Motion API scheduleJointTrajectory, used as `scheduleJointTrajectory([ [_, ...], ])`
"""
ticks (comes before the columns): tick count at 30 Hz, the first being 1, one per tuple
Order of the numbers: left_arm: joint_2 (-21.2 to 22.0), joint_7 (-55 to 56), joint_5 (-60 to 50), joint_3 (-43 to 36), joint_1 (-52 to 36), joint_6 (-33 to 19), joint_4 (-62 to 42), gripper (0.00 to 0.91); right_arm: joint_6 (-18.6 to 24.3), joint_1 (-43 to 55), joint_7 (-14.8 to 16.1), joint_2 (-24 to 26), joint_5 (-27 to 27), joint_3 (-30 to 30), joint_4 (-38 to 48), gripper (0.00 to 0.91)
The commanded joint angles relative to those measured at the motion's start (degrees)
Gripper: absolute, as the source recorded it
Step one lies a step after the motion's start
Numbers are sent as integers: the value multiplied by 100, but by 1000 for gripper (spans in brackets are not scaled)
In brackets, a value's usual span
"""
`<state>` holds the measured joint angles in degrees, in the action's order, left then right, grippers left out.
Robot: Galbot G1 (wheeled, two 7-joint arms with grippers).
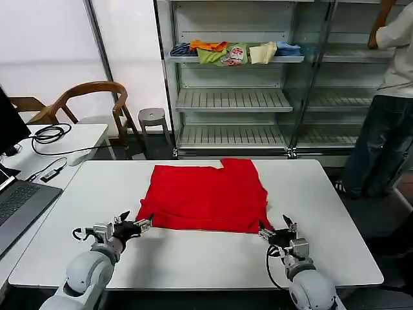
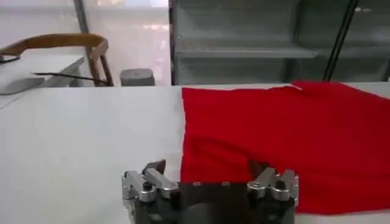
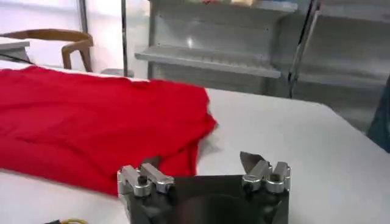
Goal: Fold and organize the clothes.
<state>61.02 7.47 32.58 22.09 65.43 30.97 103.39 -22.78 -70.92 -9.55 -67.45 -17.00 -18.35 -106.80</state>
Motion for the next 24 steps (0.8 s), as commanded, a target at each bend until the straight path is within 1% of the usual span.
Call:
scheduleJointTrajectory([
  [1, 63, 89, -63, -89, -127, 57, -355, 907, -20, -73, -20, -6, -30, 29, 30, 907],
  [11, 47, 85, -47, -59, -196, 30, -534, 907, -46, -9, -34, -28, -49, 127, 133, 907],
  [12, 44, 47, -46, -58, -189, 28, -526, 695, -52, -11, -30, -22, -81, 145, 136, 433],
  [13, 46, 40, -35, -57, -182, 36, -515, 111, -52, -10, -26, -20, -100, 151, 141, 0],
  [14, 60, 70, -22, -60, -181, 68, -503, 20, -63, -14, -7, -16, -156, 168, 145, 0],
  [24, 65, -12, -19, -28, -72, 89, -448, 30, -77, 22, 26, -23, -214, 213, 188, 0],
])
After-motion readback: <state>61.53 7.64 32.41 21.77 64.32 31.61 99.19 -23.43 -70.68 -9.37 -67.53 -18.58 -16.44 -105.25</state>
